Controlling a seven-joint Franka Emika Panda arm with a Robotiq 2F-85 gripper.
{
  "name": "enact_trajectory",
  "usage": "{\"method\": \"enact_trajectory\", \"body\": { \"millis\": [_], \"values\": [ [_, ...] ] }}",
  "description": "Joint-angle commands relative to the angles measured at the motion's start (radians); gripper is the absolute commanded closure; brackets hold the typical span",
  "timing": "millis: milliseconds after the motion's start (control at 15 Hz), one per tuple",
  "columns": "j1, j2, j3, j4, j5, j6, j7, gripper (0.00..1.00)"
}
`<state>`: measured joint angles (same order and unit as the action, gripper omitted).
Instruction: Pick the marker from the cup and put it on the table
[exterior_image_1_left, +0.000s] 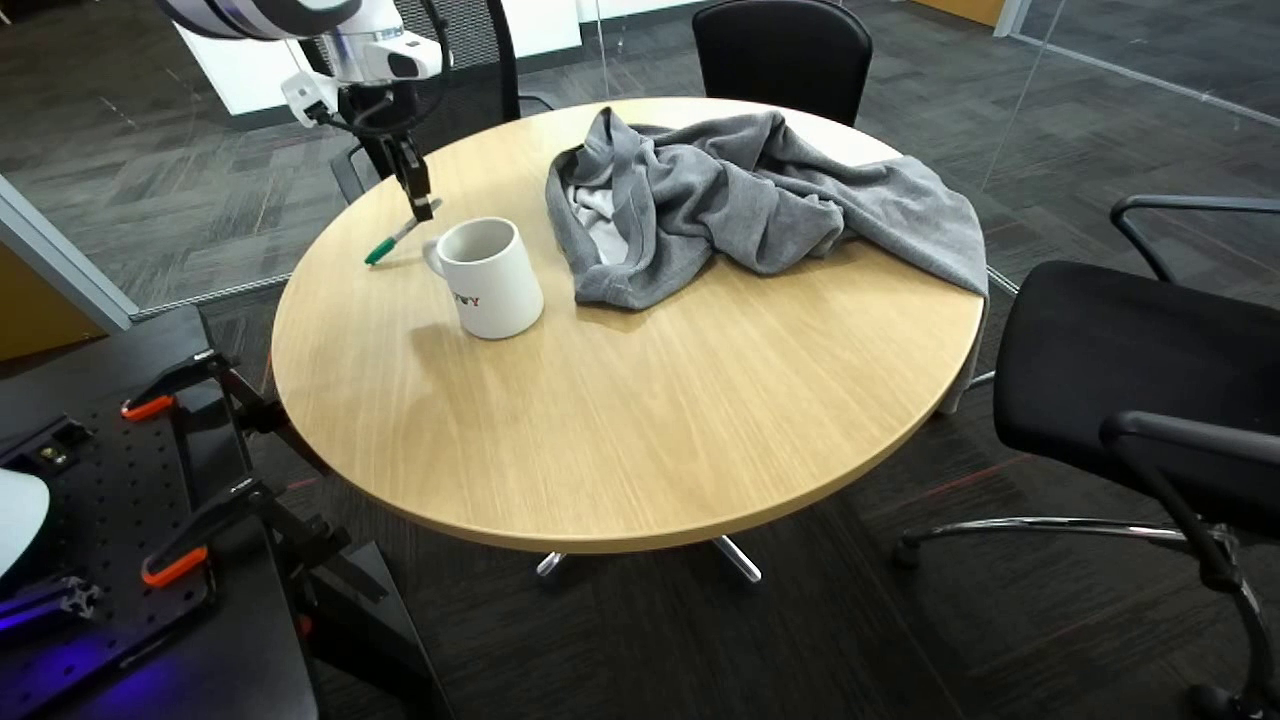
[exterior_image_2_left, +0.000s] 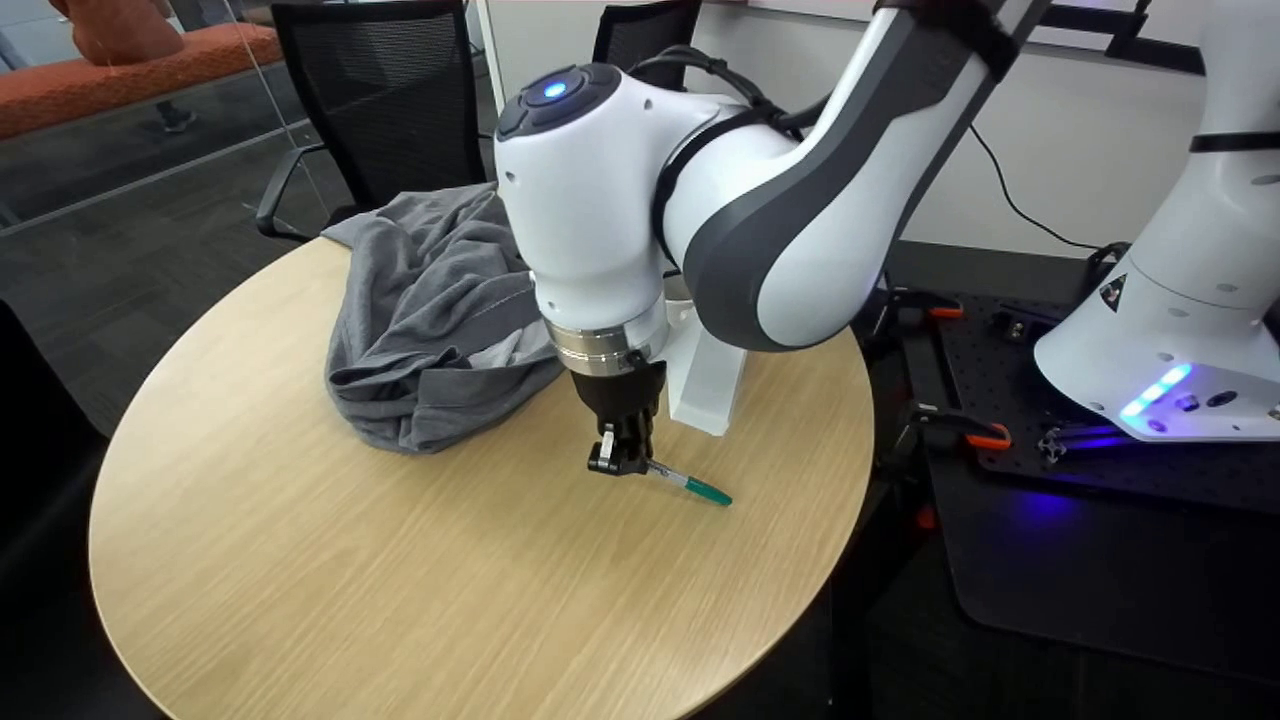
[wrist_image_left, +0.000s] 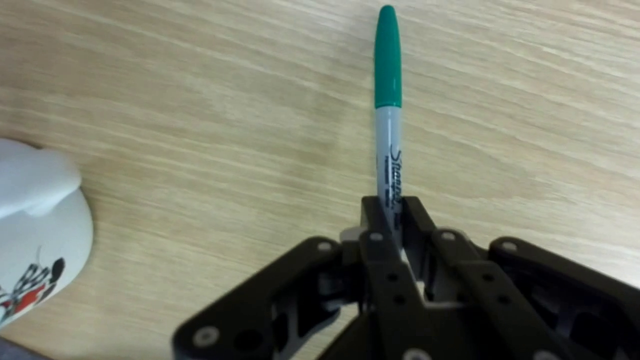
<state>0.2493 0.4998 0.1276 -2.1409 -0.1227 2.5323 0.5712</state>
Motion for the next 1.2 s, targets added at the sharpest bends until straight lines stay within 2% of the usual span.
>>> {"method": "enact_trajectory", "body": {
  "millis": [0,333,533,1133],
  "values": [
    [0.023,0.002,-0.029,0.021,0.047,-0.037,-0.036,0.56],
    [0.037,-0.069,-0.046,-0.030,0.039,-0.005,-0.020,0.17],
    [0.047,-0.146,-0.054,-0.079,0.024,0.025,-0.001,0.00],
    [0.033,-0.399,-0.028,-0.243,0.015,0.086,0.048,0.00]
  ]
}}
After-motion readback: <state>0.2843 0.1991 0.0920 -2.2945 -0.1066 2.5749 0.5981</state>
